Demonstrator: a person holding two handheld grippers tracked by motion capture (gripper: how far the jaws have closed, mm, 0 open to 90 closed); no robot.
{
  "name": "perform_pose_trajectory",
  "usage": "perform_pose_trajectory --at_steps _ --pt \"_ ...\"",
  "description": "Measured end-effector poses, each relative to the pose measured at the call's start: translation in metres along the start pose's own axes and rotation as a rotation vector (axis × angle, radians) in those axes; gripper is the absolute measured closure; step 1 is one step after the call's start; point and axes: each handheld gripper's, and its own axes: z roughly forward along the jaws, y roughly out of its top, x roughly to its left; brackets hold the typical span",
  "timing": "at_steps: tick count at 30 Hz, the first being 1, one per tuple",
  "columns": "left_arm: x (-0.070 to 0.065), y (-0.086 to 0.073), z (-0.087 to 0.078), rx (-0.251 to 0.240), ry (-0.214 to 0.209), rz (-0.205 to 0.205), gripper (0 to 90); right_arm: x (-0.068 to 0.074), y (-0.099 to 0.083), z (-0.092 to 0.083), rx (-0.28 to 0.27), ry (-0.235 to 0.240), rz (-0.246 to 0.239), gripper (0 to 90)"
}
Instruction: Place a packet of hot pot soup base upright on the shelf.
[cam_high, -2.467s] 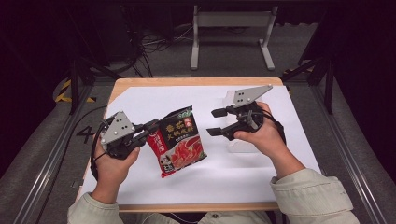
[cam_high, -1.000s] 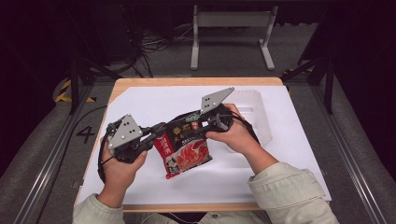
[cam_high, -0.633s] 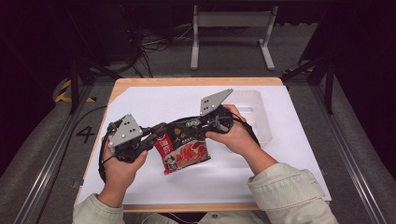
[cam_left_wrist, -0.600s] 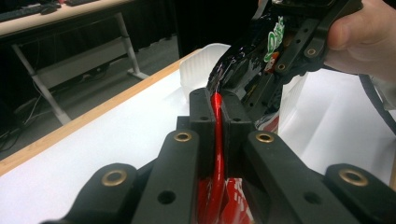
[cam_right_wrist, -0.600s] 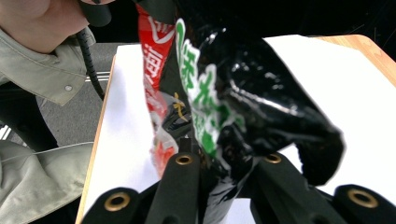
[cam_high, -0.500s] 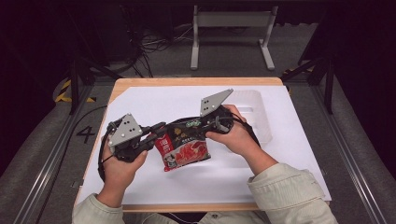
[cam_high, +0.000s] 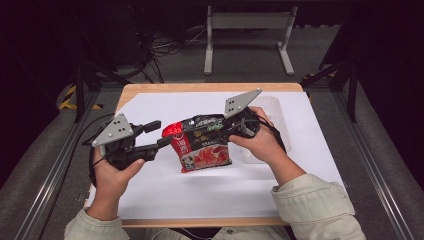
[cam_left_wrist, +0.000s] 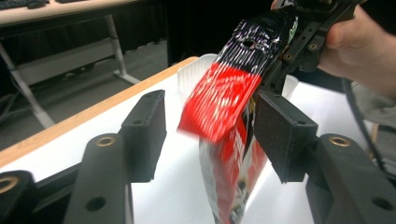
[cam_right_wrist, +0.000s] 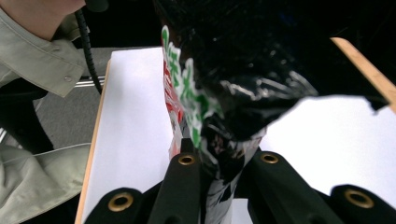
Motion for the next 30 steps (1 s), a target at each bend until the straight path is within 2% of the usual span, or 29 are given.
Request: perform_pose_trajectory --at_steps 5,6,8,16,23,30 --pt "0.008 -0.001 -0.004 0.033 0.009 -0.005 41.1 -0.004 0.001 -0.009 -0.013 -0.025 0.01 84.9" --pt "0.01 -0.002 -0.004 0.053 0.013 0.0 40.5 -0.005 0.002 -0.014 -0.019 -0.048 0.013 84.9" --pt "0.011 -0.002 -0.004 0.057 0.015 -0.006 39.9 -0.006 0.003 -0.017 -0.021 -0.058 0.014 84.9" --pt "0.02 -0.005 -0.006 0.088 0.023 -0.019 37.5 -0.019 0.008 -0.041 -0.039 -0.145 0.04 84.8" --pt "0.027 -0.008 -0.005 0.111 0.015 -0.028 35.8 -0.031 0.011 -0.06 -0.066 -0.209 0.067 84.8" --pt "0.032 -0.011 -0.004 0.141 0.038 -0.054 34.7 -0.045 0.017 -0.076 -0.071 -0.26 0.09 84.7"
